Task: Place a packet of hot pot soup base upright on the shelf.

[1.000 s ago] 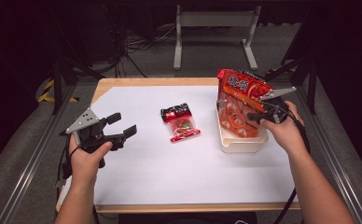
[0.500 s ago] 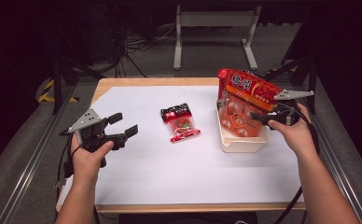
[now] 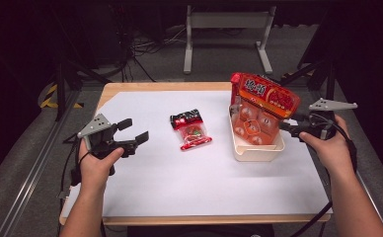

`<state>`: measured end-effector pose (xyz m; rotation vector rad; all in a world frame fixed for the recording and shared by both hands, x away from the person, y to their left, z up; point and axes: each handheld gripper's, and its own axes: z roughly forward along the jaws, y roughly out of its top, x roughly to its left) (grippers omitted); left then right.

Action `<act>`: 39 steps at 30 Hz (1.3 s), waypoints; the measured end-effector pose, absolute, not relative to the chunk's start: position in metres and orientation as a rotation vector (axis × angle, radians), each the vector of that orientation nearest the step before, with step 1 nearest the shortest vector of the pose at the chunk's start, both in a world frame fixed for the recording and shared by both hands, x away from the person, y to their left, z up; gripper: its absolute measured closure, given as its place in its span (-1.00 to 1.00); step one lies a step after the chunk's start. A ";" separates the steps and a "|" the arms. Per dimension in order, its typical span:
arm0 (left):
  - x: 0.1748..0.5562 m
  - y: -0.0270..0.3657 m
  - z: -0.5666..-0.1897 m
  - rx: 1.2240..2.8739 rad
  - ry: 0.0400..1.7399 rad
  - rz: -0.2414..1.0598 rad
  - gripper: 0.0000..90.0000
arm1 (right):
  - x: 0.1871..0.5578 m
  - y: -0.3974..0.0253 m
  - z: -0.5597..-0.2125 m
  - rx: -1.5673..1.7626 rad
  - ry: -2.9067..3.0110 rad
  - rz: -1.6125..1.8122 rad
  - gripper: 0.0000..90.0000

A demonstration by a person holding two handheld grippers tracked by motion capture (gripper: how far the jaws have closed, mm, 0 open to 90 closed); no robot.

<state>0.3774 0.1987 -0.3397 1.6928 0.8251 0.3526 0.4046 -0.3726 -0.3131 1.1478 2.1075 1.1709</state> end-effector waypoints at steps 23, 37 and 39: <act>0.406 0.167 -0.362 1.769 0.872 0.342 -0.70 | 0.349 -0.334 -0.305 0.891 2.187 1.372 -0.01; 0.441 0.142 -0.388 1.779 0.899 0.347 -0.64 | 0.348 -0.313 -0.319 0.824 2.224 1.402 -0.09; 0.445 0.139 -0.392 1.780 0.908 0.339 -0.62 | 0.348 -0.310 -0.320 0.819 2.230 1.403 -0.11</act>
